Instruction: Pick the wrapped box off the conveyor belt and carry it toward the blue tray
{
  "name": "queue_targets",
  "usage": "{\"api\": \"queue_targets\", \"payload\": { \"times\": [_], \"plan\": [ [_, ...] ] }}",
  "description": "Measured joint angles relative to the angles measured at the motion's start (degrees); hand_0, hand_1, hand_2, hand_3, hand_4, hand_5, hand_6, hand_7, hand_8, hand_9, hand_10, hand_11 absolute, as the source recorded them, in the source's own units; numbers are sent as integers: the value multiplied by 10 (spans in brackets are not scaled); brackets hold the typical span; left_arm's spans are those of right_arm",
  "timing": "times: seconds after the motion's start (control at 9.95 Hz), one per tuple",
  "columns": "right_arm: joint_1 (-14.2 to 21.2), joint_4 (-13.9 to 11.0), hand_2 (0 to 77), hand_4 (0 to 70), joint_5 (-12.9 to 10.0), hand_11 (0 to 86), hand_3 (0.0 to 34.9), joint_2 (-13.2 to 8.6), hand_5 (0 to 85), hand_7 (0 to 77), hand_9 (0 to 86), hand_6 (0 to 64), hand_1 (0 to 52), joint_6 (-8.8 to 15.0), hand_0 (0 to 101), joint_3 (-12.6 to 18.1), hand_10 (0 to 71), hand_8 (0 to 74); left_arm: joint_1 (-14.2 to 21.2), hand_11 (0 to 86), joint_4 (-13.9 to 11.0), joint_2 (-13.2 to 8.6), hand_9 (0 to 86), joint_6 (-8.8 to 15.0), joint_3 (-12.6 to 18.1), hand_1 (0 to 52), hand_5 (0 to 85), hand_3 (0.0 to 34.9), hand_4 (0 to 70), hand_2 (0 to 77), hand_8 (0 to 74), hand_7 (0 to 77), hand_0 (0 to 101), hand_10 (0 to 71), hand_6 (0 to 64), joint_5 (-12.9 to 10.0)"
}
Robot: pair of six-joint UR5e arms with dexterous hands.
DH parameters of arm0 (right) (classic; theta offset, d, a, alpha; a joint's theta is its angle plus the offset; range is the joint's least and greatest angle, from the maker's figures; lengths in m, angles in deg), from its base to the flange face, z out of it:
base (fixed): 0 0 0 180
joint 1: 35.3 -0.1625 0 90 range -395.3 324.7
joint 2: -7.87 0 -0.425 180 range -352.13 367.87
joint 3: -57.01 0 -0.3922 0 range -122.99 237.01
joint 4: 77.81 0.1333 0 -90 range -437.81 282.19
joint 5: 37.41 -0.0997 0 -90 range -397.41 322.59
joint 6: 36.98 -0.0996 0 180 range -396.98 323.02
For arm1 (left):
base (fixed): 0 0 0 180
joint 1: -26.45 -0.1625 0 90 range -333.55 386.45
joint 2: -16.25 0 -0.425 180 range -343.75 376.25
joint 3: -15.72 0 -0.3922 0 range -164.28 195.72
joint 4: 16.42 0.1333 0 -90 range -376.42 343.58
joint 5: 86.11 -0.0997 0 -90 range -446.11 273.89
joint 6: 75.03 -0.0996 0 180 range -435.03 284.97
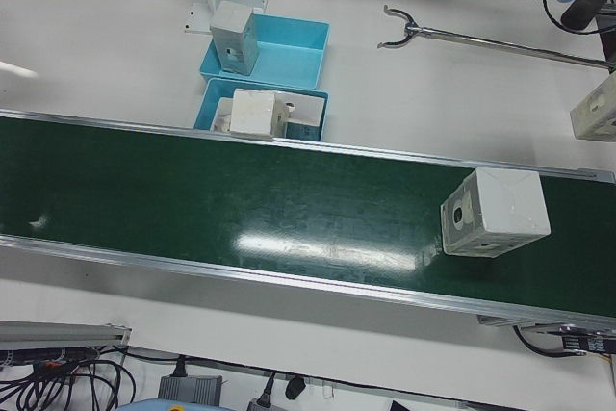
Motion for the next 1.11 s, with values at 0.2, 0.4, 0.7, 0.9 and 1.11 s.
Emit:
{"api": "queue_targets", "payload": {
  "times": [0.2,0.4,0.7,0.9,1.11],
  "plan": [
    [2,-19,98,0,1,11,127,29,82,0,16,0,120,-4,442,50,0,0,0,0,0,0,0,0,0,0,11,0,0,5,0,0,0,5,0,0],
    [5,-25,104,0,1,11,109,41,76,38,16,0,120,-2,461,62,5,11,0,0,0,0,0,0,0,0,11,0,0,5,0,0,0,5,0,0],
    [4,-8,65,0,-1,11,170,16,60,38,16,0,82,-3,410,18,0,5,0,0,0,0,0,0,0,0,11,0,0,5,0,0,0,5,0,0],
    [0,14,71,0,-1,11,144,9,71,22,16,0,82,-17,410,9,0,5,0,0,0,0,0,0,0,0,11,0,0,5,0,0,0,0,0,0],
    [-9,22,93,0,4,11,69,7,71,5,16,0,93,-36,409,14,5,5,0,0,0,0,0,0,0,0,11,0,0,5,0,0,0,5,0,0]
  ]
}}
